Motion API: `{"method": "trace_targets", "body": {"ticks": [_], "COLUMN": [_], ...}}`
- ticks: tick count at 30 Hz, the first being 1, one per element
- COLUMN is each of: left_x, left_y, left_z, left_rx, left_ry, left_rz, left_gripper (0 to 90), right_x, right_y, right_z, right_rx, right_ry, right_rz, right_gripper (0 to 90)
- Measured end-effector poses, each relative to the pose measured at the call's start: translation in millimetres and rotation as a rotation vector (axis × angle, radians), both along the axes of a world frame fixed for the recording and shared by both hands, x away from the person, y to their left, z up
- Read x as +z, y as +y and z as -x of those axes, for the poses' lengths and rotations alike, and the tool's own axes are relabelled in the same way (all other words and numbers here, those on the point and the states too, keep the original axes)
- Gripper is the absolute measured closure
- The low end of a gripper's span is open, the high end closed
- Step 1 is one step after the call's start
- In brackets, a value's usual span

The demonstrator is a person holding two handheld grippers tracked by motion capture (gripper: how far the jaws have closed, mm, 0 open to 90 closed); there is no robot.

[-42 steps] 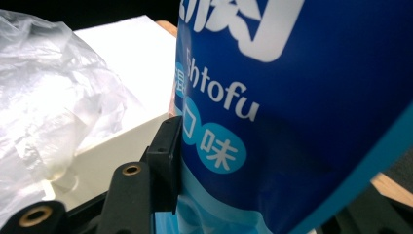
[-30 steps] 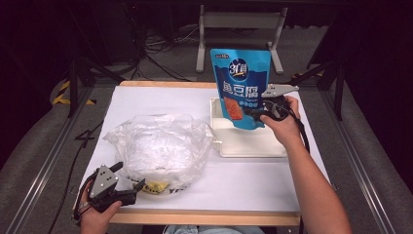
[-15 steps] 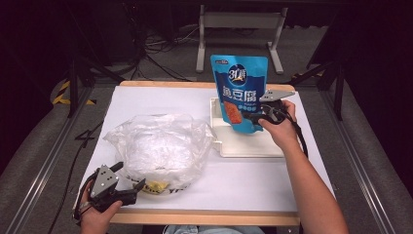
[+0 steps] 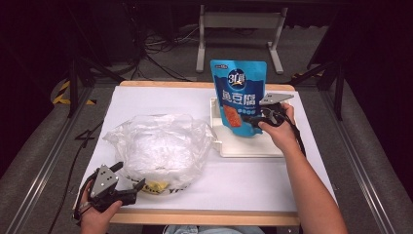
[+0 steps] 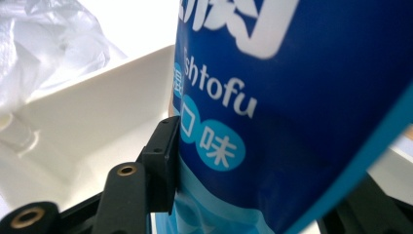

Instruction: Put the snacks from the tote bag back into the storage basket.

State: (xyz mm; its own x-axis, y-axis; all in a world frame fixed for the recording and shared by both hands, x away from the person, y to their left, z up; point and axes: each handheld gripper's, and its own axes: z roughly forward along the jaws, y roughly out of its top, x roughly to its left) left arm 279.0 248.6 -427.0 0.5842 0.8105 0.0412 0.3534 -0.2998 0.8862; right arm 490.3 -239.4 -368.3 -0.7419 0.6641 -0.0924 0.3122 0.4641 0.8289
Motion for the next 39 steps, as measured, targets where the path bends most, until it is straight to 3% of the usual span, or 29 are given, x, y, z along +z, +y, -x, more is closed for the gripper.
{"method": "trace_targets", "body": {"ticks": [9,17,23,32,39], "left_x": [0.0,-0.1,-0.2,-0.2,-0.5], "left_y": [-0.7,-1.4,-1.5,-1.7,-2.2], "left_z": [0.0,-0.3,-0.1,-0.3,-1.5], "left_rx": [-0.003,-0.004,-0.001,-0.003,-0.008], "left_ry": [0.0,0.001,0.002,0.002,0.005], "left_rz": [-0.004,-0.007,-0.005,-0.005,-0.009], "left_gripper": [10.5,10.5,10.5,10.5,10.5], "right_x": [-4.5,-15.3,-18.0,-8.6,-3.7], "right_y": [-9.4,-19.4,-17.7,-20.1,-25.1], "right_z": [0.3,2.3,3.4,8.9,15.4], "right_rx": [0.034,0.027,0.037,0.01,-0.005], "right_ry": [0.007,0.019,-0.005,-0.025,-0.013], "right_rz": [0.052,0.042,0.066,0.011,-0.045], "right_gripper": [47.2,45.3,32.3,21.2,14.5]}}
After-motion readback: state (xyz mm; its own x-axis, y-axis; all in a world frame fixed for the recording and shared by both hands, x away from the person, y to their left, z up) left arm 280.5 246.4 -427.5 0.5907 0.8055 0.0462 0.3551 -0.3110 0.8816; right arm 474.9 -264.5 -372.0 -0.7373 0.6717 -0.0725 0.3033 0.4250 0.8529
